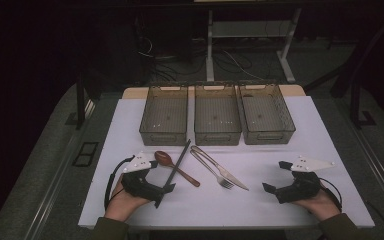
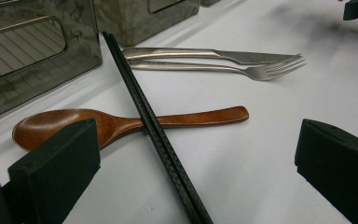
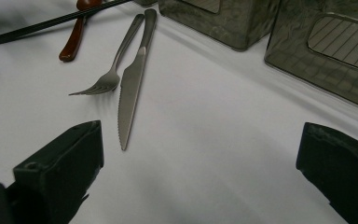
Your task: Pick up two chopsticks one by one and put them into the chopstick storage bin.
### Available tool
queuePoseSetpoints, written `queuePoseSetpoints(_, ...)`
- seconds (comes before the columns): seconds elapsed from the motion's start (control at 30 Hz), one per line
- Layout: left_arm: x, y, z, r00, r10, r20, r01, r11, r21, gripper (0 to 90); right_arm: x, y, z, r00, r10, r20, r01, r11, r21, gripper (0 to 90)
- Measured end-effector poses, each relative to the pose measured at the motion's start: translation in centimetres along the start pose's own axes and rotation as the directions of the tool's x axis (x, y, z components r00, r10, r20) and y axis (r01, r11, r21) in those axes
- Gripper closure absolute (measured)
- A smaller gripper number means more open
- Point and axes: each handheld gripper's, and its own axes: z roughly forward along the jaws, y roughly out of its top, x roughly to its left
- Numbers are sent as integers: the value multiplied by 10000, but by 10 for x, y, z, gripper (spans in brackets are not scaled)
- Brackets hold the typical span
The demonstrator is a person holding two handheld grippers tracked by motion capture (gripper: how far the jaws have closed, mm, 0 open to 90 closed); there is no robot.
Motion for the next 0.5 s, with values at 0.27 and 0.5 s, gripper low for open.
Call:
queuePoseSetpoints(0.27,0,0,0,10000,25,-10,-25,10000,-1,0,0,0,-1,10000,21,13,-21,10000,-20,2)
queuePoseSetpoints(0.5,1,1,-2,9999,90,-109,-88,9999,133,12,-1,0,0,10000,15,-27,-15,10000,9,1)
